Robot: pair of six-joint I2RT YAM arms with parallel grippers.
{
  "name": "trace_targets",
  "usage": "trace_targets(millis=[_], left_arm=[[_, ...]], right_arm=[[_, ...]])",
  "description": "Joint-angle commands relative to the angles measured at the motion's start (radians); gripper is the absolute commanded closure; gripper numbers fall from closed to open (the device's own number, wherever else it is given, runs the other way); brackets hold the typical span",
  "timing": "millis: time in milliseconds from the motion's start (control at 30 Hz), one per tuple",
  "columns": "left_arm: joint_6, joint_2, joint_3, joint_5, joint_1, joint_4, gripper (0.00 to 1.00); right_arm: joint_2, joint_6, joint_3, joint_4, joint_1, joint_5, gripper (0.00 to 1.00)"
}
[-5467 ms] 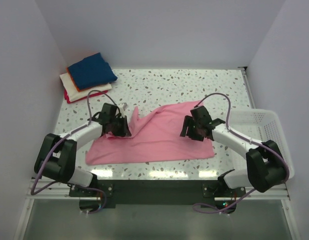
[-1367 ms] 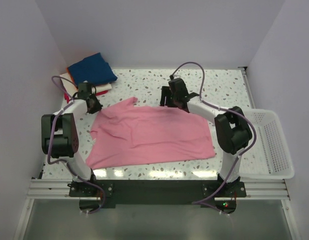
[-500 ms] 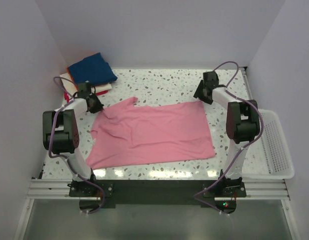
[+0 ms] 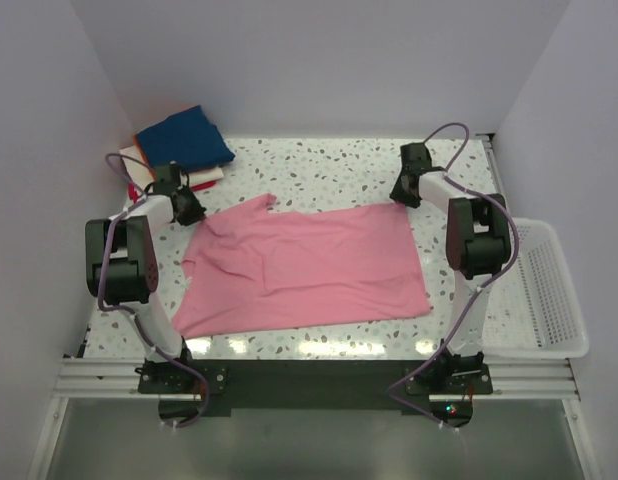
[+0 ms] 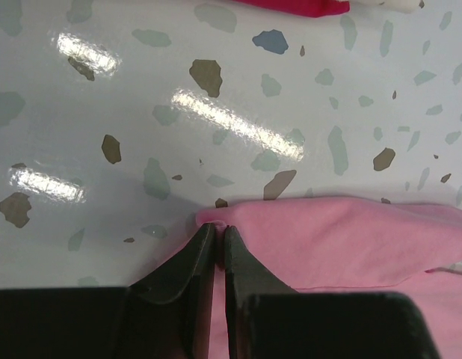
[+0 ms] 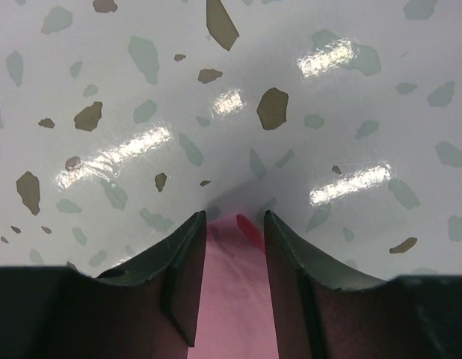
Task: Fold and stack the t-shirts
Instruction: Fold the tshirt
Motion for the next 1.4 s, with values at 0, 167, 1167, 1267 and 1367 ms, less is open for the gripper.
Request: trace_targets(millis=[0,167,1167,1267,1367], left_arm=[[-0.005,0.015,0.041,0.013,0.017,0.045,0.86],[-0.008,0.022,0.052,0.024,0.029,0.053,0.86],[-0.024,0.061,0.122,0.101,0.085,0.117,0.51],[-0.022,0.079,0.133,0.113,0.083,0.117,0.54],[-0.022,0.091,0.132,0.16,0.08,0.129,0.57]], right_arm=[[0.011,-0.001,0.029,-0.026,0.001,0.024,0.62],[0.013,0.001,0.051,-0.045,0.001,0.028,0.86],[0.008,0.041,0.058,-0.039,-0.08,-0.088,1.0],[0.008,0.039,0.06,-0.037,-0.08,-0.089,1.0],[0.009,0.041,0.06,-0.037,-0.08,-0.091,1.0]])
